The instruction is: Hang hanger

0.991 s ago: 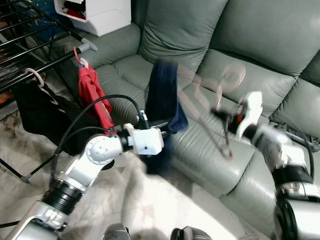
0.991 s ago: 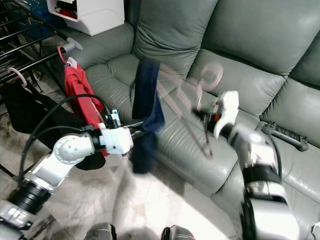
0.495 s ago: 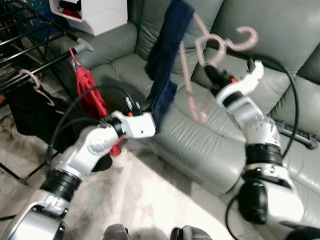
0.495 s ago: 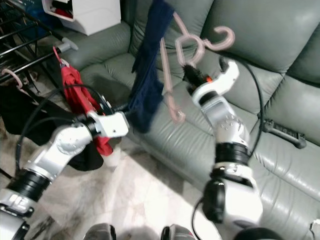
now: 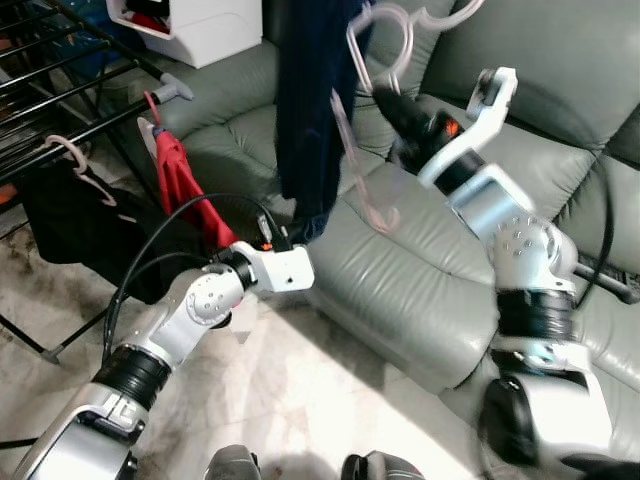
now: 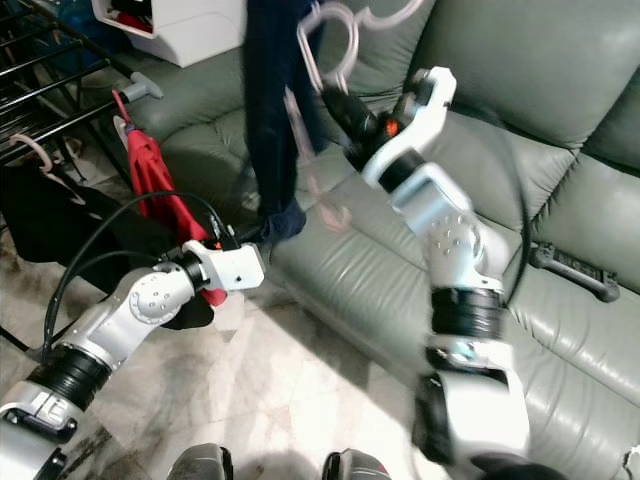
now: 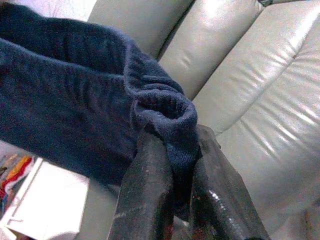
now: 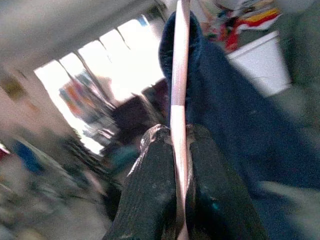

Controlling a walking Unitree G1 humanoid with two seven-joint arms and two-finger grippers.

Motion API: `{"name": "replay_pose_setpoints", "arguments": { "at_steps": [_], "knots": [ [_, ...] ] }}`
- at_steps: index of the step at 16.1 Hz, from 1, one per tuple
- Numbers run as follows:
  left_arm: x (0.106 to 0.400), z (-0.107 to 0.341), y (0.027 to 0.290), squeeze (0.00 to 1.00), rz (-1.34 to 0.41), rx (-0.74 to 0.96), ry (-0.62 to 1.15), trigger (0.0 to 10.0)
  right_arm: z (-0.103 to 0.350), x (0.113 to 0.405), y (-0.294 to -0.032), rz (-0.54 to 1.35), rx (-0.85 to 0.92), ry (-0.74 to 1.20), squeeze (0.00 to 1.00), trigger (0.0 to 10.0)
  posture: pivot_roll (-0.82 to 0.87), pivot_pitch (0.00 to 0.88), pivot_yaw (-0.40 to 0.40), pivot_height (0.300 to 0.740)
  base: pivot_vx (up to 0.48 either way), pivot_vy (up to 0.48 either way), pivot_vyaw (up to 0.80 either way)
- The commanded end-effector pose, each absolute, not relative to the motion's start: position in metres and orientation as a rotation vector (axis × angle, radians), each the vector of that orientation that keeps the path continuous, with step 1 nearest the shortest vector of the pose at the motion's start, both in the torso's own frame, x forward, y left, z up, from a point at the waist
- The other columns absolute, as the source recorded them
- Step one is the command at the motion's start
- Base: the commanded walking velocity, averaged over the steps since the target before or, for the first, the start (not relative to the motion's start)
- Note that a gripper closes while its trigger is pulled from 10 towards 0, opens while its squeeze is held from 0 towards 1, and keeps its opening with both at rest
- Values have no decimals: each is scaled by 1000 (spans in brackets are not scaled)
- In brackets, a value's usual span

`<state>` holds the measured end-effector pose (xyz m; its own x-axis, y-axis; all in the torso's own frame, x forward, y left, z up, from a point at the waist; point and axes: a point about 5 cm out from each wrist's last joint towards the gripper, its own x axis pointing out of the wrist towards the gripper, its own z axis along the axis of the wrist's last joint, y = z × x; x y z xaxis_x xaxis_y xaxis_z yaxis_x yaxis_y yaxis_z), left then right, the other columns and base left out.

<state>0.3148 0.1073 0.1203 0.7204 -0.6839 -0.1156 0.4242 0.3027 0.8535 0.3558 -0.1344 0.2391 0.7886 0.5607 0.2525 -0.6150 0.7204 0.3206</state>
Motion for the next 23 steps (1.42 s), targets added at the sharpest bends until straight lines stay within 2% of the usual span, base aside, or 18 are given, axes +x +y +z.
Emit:
{"name": "replay_pose_setpoints", "arguments": {
  "at_steps": [1, 2, 3, 11, 15, 16, 17, 18, 21, 22, 23],
  "knots": [
    [310, 107, 113, 0, -780, 1033, -231, 10000, 256, 355, -137, 605, 126, -293, 0, 10000, -31, 43, -11, 740, 0, 0, 0],
    [308, 103, 113, 0, -788, 1023, -212, 10000, 254, 359, -141, 540, 57, -308, 0, 10000, -29, 41, -12, 740, 0, 0, 0],
    [308, 101, 112, 1000, -800, 999, -188, 10000, 250, 357, -142, 528, 4, -319, 0, 10000, -29, 40, -15, 740, 0, 0, 0],
    [306, 95, 110, 1000, -893, 995, -132, 10000, 223, 341, -129, 580, -35, -338, 0, 10000, -37, 28, -10, 740, 0, 0, 0],
    [302, 94, 120, 1000, -885, 935, -81, 10000, 212, 337, -135, 580, -48, -321, 0, 10000, -38, 32, -8, 740, 0, 0, 0],
    [304, 97, 126, 1000, -829, 915, -81, 10000, 206, 334, -136, 594, -72, -300, 0, 10000, -36, 36, -6, 740, 0, 0, 0],
    [314, 108, 145, 1000, -655, 854, -107, 10000, 191, 328, -138, 600, -159, -255, 0, 10000, -36, 36, -6, 740, 0, 0, 0],
    [318, 114, 155, 1000, -575, 838, -126, 10000, 183, 325, -139, 601, -189, -238, 0, 10000, -34, 41, -7, 740, 0, 0, 0],
    [331, 132, 184, 1000, -332, 756, -141, 10000, 171, 312, -137, 724, -184, -238, 0, 10000, -34, 41, -7, 740, 0, 0, 0],
    [337, 141, 194, 1000, -225, 679, -142, 10000, 171, 308, -138, 760, -194, -242, 0, 10000, -34, 41, -7, 740, 0, 0, 0],
    [340, 145, 198, 1000, -184, 652, -149, 10000, 170, 307, -138, 797, -168, -229, 0, 10000, -34, 41, -7, 740, 0, 0, 0]
  ]
}}
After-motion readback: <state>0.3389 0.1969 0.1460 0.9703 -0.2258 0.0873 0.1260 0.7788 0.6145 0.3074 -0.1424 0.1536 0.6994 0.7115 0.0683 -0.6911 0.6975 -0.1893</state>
